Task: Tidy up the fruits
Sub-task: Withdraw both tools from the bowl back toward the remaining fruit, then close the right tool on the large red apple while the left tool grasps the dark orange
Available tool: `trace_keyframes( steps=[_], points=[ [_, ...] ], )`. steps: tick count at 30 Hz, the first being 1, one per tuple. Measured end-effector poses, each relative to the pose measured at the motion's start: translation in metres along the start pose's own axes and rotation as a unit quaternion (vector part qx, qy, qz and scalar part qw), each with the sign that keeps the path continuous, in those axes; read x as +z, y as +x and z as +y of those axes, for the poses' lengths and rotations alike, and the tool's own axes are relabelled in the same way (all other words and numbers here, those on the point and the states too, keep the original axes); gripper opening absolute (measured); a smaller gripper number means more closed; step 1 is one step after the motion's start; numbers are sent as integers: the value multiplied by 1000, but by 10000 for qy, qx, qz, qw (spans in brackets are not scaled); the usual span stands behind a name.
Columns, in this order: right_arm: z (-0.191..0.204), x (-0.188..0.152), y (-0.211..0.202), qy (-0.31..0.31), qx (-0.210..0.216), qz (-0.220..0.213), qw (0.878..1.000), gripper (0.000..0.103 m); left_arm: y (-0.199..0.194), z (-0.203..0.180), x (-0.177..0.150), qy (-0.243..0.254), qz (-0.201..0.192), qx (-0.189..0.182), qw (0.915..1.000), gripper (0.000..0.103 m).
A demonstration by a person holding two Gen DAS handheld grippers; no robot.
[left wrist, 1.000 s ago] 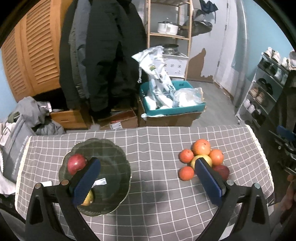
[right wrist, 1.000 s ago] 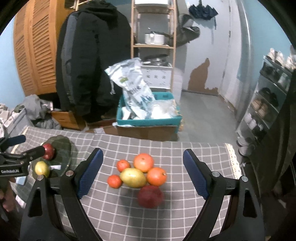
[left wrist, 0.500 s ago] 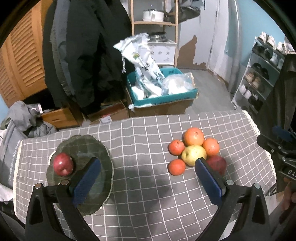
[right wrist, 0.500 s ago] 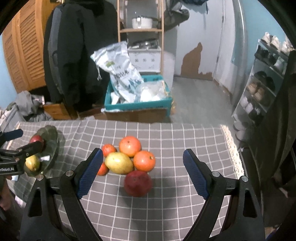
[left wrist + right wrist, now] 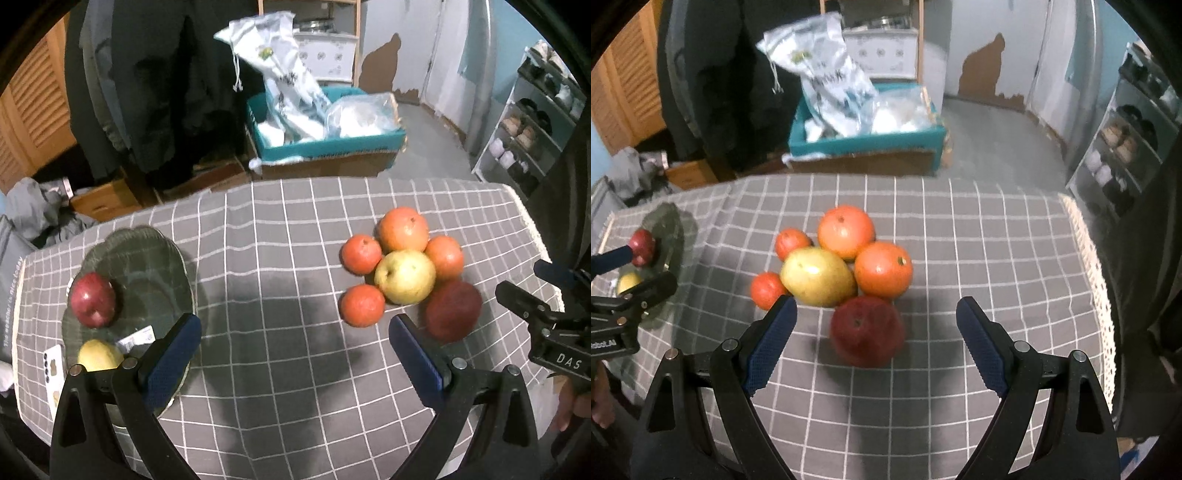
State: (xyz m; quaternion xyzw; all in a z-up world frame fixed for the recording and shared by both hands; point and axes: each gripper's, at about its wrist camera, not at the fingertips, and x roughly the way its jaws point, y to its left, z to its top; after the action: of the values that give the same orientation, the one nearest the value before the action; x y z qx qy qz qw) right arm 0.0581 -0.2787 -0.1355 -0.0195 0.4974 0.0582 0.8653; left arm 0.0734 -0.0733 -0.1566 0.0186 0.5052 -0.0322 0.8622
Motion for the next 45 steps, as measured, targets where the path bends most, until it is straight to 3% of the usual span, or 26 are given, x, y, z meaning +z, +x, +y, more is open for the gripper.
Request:
trace_keyframes(
  steps=[12,24,27,45],
  points=[
    [4,-18,63,-70,47,815,9966,87,44,3,-9,-123,495,10,9987,102],
    [4,-27,96,-29,93,1117,9937,86,65,-4,-13,-82,716,-68,9974,102],
    [1,-27,96,50,283,1139,9931,76,69,-8,-11,-55,744,-153,9971,102],
    [-43,-22,70,443,-110,713,9964,76,109,-52,-6,365,979,-479,9934,102]
  ],
)
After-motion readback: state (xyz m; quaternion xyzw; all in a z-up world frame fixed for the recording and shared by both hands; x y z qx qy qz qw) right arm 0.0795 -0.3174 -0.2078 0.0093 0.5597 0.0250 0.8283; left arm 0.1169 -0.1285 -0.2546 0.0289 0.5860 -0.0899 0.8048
